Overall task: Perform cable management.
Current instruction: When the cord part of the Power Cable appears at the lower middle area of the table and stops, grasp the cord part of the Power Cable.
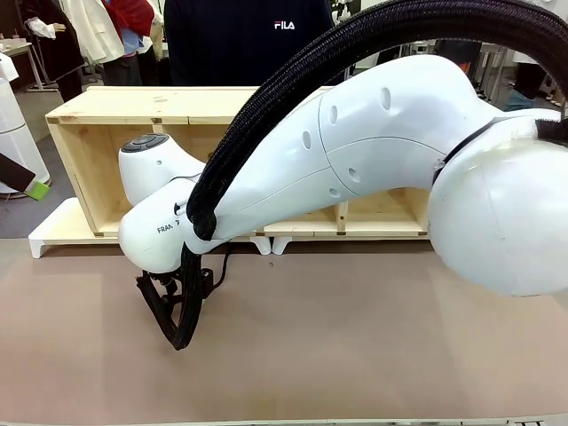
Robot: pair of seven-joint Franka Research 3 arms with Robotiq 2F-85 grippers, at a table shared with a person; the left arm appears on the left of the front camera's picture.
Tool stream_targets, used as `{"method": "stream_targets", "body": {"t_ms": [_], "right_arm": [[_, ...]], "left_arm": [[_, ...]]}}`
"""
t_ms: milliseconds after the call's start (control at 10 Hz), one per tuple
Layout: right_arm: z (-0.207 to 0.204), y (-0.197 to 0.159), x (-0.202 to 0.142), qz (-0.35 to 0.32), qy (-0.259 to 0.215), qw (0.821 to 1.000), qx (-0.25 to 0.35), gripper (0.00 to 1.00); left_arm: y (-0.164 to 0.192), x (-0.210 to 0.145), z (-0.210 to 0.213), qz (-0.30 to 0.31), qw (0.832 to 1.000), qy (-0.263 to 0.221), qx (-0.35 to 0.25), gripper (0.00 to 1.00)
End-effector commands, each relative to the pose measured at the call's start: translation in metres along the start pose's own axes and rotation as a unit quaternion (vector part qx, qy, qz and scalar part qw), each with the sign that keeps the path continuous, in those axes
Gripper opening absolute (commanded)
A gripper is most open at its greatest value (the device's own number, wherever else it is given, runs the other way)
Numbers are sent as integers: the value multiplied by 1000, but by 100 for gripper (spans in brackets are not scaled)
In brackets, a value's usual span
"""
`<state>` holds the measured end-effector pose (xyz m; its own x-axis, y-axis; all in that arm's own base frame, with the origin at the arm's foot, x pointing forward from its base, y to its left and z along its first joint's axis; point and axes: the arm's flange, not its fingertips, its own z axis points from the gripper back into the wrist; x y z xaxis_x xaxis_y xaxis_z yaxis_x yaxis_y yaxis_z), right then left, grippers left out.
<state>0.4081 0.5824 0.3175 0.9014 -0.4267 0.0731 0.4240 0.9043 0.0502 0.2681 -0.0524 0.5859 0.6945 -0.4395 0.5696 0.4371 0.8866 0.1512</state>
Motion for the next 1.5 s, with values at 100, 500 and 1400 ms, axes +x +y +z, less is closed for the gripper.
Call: {"method": "stream_targets", "body": {"t_ms": [100, 500, 1400], "right_arm": [[0, 5, -2, -11, -6, 1000, -9, 34], [-2, 5, 0, -15, 3, 1000, -8, 0], [-2, 1, 1, -3, 3, 1000, -3, 0]], "left_arm": [[0, 0, 0, -1, 1000, -2, -2, 100], [0, 0, 0, -1, 1000, -2, -2, 100], [0, 0, 0, -1, 1000, -2, -2, 100]]}}
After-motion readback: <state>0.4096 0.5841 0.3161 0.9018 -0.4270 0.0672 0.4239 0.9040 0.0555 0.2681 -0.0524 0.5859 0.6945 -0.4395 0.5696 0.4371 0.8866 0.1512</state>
